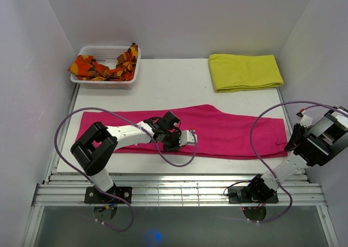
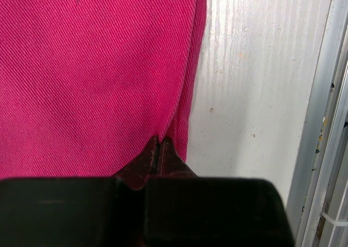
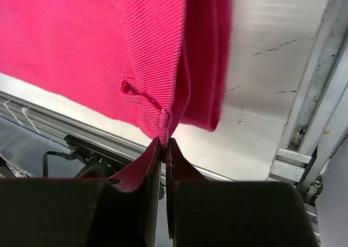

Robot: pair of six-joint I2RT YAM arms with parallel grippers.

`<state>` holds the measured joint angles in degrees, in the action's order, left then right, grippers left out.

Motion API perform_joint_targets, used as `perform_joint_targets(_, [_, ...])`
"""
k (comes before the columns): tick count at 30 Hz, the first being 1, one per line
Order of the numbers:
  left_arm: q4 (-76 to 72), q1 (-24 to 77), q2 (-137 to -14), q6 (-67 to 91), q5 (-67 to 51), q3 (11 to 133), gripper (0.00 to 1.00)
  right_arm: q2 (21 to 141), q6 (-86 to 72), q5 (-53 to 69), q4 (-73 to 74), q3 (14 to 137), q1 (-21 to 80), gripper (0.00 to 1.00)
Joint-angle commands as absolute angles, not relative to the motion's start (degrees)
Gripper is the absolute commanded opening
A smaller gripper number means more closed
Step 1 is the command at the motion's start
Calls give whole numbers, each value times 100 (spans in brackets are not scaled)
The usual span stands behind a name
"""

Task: Fold and stack the trousers
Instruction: Fold the trousers

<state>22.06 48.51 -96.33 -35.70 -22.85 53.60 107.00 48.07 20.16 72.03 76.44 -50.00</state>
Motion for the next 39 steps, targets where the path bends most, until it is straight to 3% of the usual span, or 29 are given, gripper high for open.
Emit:
perform_joint_targets(1, [2311, 4922, -9941, -3586, -2022, 5133, 0, 11432, 4554, 1784, 6085, 7479, -5792, 8])
perform_joint_targets(12, [2565, 4922, -9255, -3524, -2039, 5203, 0, 11830, 4403, 1538, 5335, 7286, -5748, 8])
perform_joint_targets(13, [2714, 4922, -9281, -3698, -2135, 5238, 5, 11830, 4499, 1538, 5387, 7330, -5731, 8])
perform_joint_targets(14, [2907, 4922, -9316, -3770, -2301, 5299, 17, 11839, 4578, 1555, 5492, 7400, -5722, 8])
perform_joint_targets(15, [3275, 4922, -9334, -3779, -2303, 5387, 35, 11830, 4649, 1643, 5780, 7479, -5704, 18])
perform_joint_targets(16, [3400, 4904, -9230, -3736, -2242, 5501, 39, 11787, 4797, 1713, 5905, 7645, -5713, 40])
perform_joint_targets(17, [3471, 4748, -9072, -3692, -2276, 5528, 42, 11717, 4877, 1766, 6002, 7716, -5704, 48])
perform_joint_targets(19, [3516, 4362, -8372, -3490, -2530, 5572, 61, 11418, 5052, 1845, 6143, 7822, -5713, 62])
perform_joint_targets(21, [3681, 3519, -7982, -3112, -2837, 5677, 73, 11190, 5168, 2029, 6310, 8041, -5704, 68])
perform_joint_targets(24, [4006, 2332, -7332, -2787, -2822, 5792, 81, 10926, 5449, 2450, 6705, 8270, -5678, 76])
perform_joint_targets(25, [4086, 2033, -7191, -2690, -2752, 5775, 89, 10855, 5597, 2548, 6776, 8297, -5626, 80])
perform_joint_targets(27, [4497, 936, -6830, -2724, -2890, 5748, 98, 10601, 5695, 2785, 6970, 8253, -5511, 86])
perform_joint_targets(32, [4904, -1830, -6688, -2839, -3480, 5643, 98, 9907, 5696, 2830, 6664, 7779, -4581, 95])
perform_joint_targets(34, [4957, -2484, -7222, -2717, -3446, 5765, 98, 9511, 5451, 2707, 6382, 7508, -4027, 98])
perform_joint_targets(39, [5283, -4217, -8875, -2681, -3814, 6494, 98, 9080, 4879, 2549, 5872, 7400, -2912, 96])
